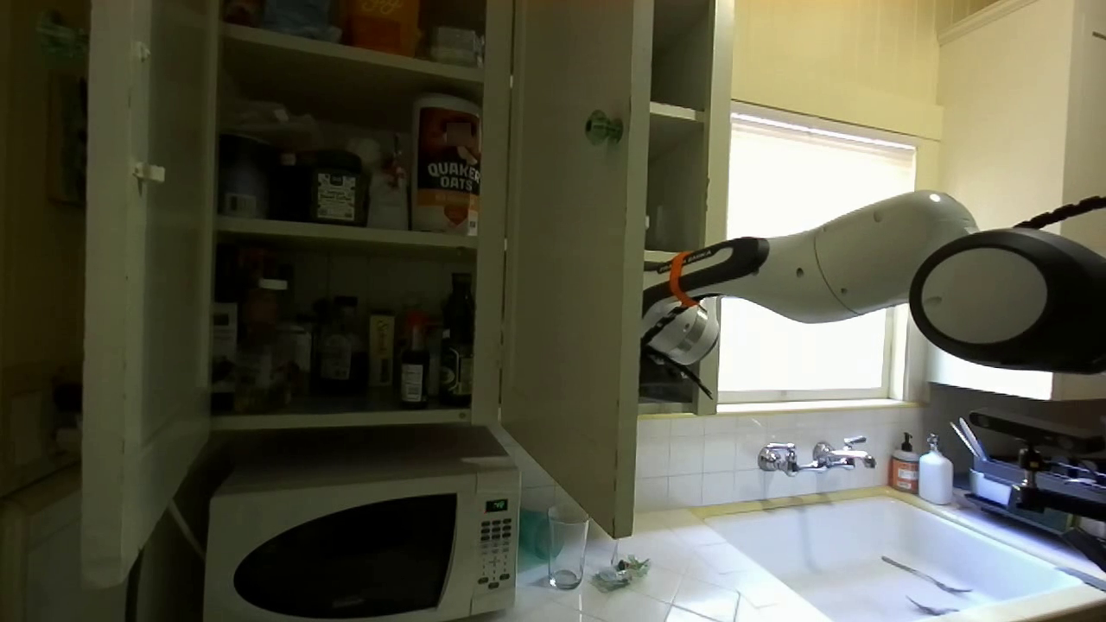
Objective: Move the pink cup to the shelf above it
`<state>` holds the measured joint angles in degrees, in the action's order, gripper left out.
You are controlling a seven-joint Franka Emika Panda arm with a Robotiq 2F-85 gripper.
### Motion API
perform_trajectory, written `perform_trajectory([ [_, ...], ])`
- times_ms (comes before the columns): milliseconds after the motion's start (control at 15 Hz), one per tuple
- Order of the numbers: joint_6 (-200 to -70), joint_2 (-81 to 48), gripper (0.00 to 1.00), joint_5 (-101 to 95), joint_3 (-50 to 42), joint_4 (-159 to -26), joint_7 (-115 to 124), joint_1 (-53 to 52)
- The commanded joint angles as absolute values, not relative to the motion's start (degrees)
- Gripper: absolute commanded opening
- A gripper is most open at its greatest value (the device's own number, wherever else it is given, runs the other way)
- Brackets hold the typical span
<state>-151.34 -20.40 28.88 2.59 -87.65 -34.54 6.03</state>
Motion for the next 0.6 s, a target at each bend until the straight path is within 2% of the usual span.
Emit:
perform_trajectory([
  [0, -151.65, -22.22, 0.49, 26.9, 5.58, -85.1, -34.7, 8.33],
  [67, -151.72, -21.98, 0.45, 25.67, 5.36, -85.37, -33.94, 8.29],
  [533, -152.66, -15.6, 0.45, 16.59, 2.91, -92.93, -30.6, 9.02],
])
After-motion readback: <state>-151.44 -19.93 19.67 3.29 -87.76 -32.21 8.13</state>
